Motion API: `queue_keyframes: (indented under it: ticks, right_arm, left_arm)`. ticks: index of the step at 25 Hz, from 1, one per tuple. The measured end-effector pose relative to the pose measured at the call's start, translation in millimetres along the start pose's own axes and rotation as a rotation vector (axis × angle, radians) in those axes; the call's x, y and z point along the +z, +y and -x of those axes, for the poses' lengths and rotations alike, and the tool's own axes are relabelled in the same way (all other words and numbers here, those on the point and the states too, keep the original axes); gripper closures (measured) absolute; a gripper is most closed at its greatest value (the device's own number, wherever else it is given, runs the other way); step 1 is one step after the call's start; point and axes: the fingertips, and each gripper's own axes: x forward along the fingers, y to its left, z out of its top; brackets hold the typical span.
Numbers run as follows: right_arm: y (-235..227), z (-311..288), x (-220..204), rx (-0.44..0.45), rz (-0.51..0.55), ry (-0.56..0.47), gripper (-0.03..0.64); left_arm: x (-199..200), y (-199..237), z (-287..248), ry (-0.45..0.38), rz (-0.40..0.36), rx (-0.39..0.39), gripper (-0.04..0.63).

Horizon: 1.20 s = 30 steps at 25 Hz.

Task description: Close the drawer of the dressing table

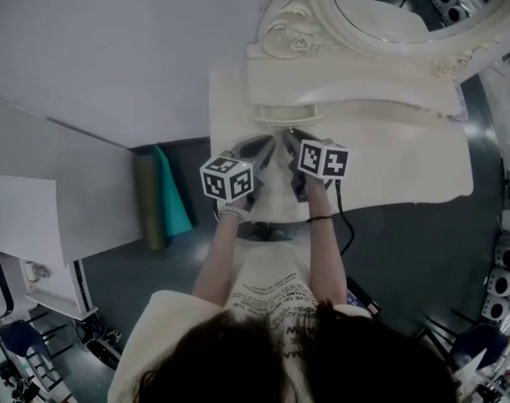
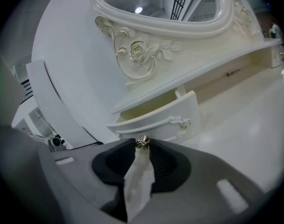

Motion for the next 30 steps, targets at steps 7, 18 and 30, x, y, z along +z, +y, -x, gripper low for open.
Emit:
queue_keyframes:
  ticks: [7, 18, 30]
  right_arm:
    - [-1.5, -5.2, 6.3, -0.003, -0.001, -0.005, 0.522]
    - [-3.3, -13.0, 14.8, -0.006, -0.004, -0.008, 0.522]
    - [-3.8, -21.2, 22.7, -0.013, -0.009, -0.021, 0.522]
  left_arm:
    - [5.9, 5.1, -6.1, 0.003, -0.004, -0.012, 0.593]
    - [11.7, 13.4, -16.1, 0.01, -0.001, -0.026, 0.593]
    - [19.2, 25.2, -19.1, 0.009, -0.001, -0.04, 0.593]
